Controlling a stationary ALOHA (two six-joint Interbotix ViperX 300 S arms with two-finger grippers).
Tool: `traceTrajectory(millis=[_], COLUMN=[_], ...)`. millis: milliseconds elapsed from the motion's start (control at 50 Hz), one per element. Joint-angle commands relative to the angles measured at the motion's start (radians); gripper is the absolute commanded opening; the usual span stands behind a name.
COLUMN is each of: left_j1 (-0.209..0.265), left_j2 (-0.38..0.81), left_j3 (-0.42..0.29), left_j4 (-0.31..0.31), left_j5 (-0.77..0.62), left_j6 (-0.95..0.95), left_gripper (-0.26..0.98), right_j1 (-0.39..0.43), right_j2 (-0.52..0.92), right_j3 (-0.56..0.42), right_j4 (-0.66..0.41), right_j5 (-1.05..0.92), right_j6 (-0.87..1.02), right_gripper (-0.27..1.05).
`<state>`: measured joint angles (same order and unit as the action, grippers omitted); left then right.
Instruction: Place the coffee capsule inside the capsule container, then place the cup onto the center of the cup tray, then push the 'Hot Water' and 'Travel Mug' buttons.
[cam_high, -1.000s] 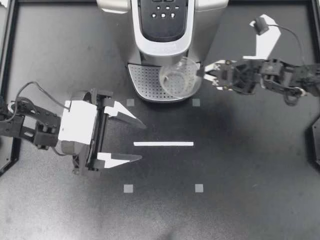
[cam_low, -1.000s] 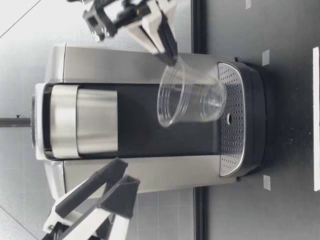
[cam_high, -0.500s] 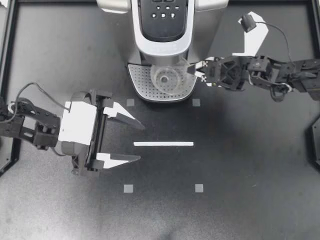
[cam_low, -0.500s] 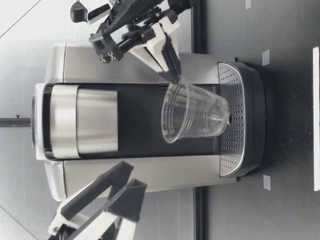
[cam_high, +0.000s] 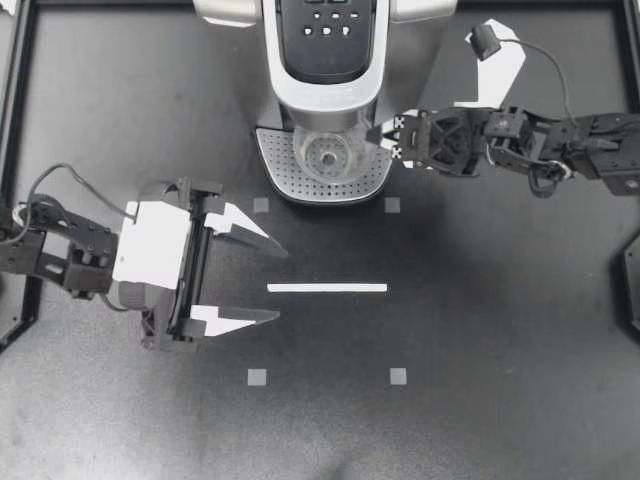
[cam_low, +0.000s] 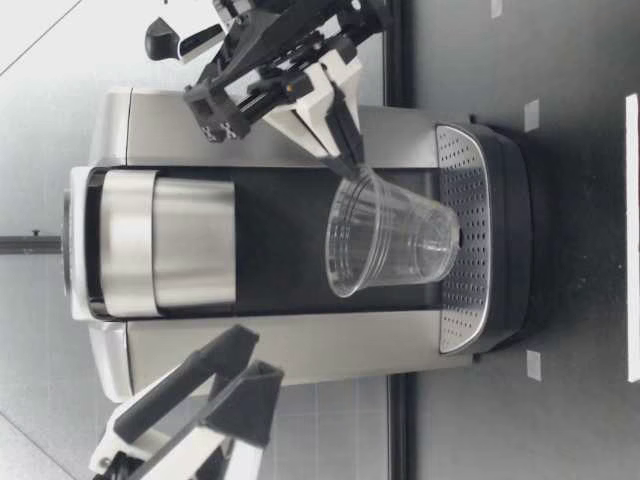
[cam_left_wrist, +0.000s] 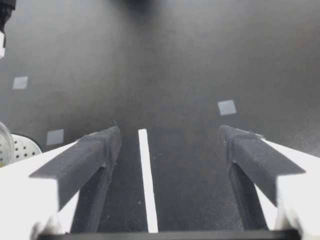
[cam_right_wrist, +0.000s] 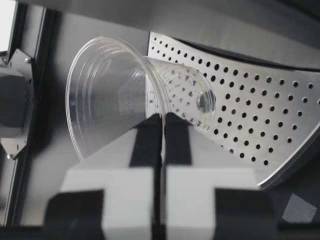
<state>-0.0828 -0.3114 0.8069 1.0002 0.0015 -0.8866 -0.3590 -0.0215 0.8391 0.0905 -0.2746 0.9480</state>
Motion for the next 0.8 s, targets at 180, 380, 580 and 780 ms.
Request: traceTrajectory(millis=[180,380,580,780], left_j1=[0.002,0.003,0.002,0.002], left_j2=[-0.02,-0.02,-0.02,-0.02], left_j3=[-0.011,-0.011,-0.009,-0.005], left_j4=[-0.002,-0.003,-0.003,-0.008], left_j5=[-0.023,-0.026,-0.026,-0.026], left_j6=[-0.002,-0.002,-0.002,-0.002], left_gripper=[0.7,0.7,0.7,0.7], right_j1=[-0.011,-0.014,-0.014,-0.014], right_j2=[0.008,0.008,0.008,0.008], right_j3=[-0.026,-0.029,-0.04,-0.044], right_j4=[-0.002,-0.011,-0.034,-0.035], right_j5=[-0.002,-0.003,-0.003,-0.003], right_j6=[-0.002,-0.003,-0.002,-0.002], right_gripper=[0.08,0.17,0.38,0.45])
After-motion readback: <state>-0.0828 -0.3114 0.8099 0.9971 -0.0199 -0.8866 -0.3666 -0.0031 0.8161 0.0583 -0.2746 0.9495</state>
